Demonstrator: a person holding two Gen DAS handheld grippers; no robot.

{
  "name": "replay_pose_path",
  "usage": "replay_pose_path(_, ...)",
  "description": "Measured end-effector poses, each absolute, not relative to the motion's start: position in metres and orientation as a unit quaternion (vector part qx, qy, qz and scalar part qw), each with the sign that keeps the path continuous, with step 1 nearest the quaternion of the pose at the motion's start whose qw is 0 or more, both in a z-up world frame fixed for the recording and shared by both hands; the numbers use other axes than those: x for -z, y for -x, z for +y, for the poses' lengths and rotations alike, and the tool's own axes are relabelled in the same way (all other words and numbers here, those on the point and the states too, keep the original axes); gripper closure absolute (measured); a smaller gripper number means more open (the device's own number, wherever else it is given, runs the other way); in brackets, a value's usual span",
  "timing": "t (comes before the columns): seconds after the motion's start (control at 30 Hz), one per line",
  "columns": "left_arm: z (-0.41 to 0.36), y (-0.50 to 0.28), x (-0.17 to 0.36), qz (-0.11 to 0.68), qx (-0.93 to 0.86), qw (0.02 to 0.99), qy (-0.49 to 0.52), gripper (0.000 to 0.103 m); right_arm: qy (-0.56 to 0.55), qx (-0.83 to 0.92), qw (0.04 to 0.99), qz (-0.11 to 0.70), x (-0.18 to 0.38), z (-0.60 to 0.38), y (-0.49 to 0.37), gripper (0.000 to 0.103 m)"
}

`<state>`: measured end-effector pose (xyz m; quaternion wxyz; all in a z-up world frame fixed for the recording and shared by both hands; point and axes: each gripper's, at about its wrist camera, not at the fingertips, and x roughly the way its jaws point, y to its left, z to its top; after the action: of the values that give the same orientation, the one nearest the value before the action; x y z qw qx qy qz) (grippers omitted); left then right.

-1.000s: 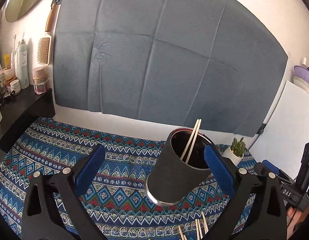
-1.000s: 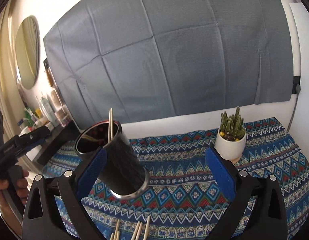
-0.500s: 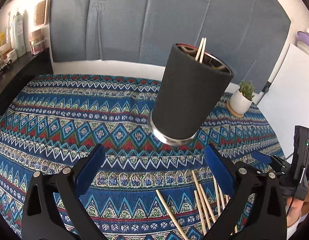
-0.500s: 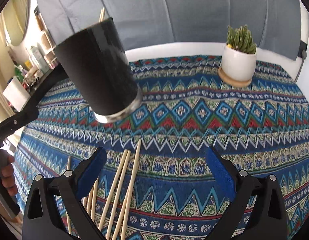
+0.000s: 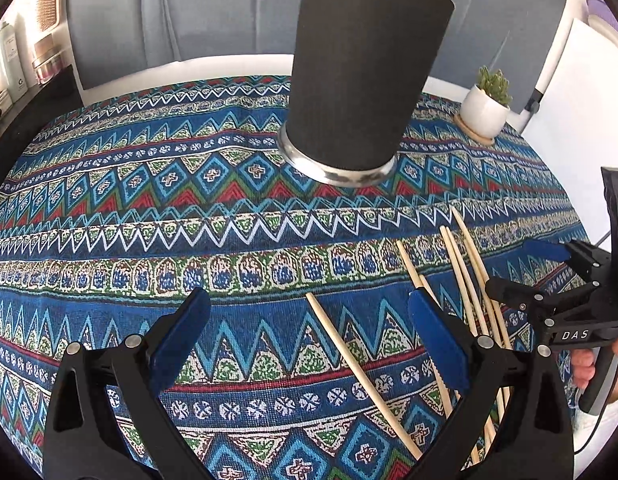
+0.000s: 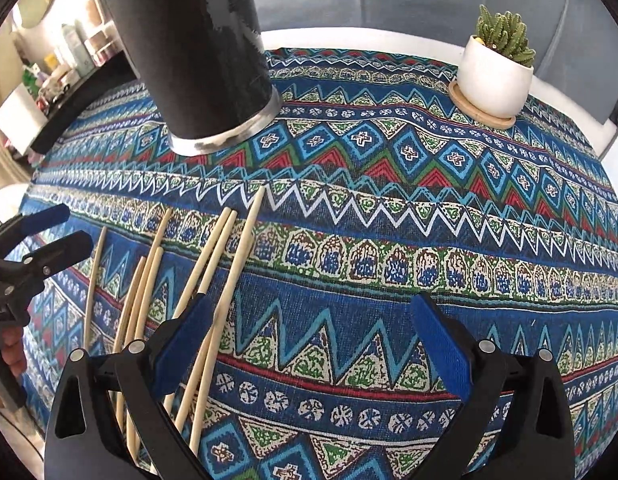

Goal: Organize utensils
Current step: 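Grasp a chopstick with the right tool while the left tool grasps another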

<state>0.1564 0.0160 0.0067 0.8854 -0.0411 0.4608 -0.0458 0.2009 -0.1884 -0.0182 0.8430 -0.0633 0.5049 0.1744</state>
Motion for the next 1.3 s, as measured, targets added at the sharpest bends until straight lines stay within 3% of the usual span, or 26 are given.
replay_pose_path(0.43, 0.01, -0.152, 0.009, 0.484, 0.032, 0.874, -0.03, 0.006, 0.097, -0.152, 0.844, 0.505, 0.018, -0.191, -0.192, 0.008)
replay_pose_path(0.87, 0.006, -0.142, 0.008, 0.509, 0.032, 0.86, -0.023, 0.006, 0.086, -0.17, 0.851, 0.489, 0.019, -0.192, -0.19, 0.009)
replay_pose_path(0.93, 0.002, -0.136, 0.005, 0.505, 0.041, 0.862, -0.029, 0.015, 0.105, -0.198, 0.85, 0.476, 0.018, -0.188, -0.185, 0.015)
replay_pose_path(0.97, -0.002, -0.133, 0.004, 0.501, 0.052, 0.863, -0.035, 0.026, 0.107, -0.212, 0.851, 0.468, 0.017, -0.188, -0.18, 0.03)
replay_pose_path(1.0, -0.003, -0.129, 0.002, 0.497, 0.062, 0.864, -0.04, 0.035, 0.112, -0.227, 0.85, 0.463, 0.014, -0.187, -0.174, 0.053)
replay_pose_path(1.07, -0.003, -0.126, 0.001, 0.489, 0.083, 0.867, -0.055, 0.042, 0.119, -0.246, 0.843, 0.464, 0.009, -0.186, -0.168, 0.087)
replay_pose_path(1.1, 0.003, -0.127, 0.001, 0.489, 0.086, 0.866, -0.051, 0.051, 0.117, -0.245, 0.84, 0.47, 0.008, -0.188, -0.167, 0.095)
replay_pose_path(1.13, 0.009, -0.129, -0.001, 0.493, 0.078, 0.865, -0.046, 0.059, 0.117, -0.239, 0.84, 0.473, 0.007, -0.189, -0.166, 0.096)
replay_pose_path(1.2, 0.024, -0.133, -0.004, 0.506, 0.072, 0.859, -0.032, 0.087, 0.119, -0.231, 0.842, 0.474, 0.006, -0.197, -0.165, 0.097)
replay_pose_path(1.3, 0.041, -0.136, -0.004, 0.517, 0.078, 0.852, 0.001, 0.097, 0.077, -0.225, 0.845, 0.478, 0.009, -0.214, -0.167, 0.098)
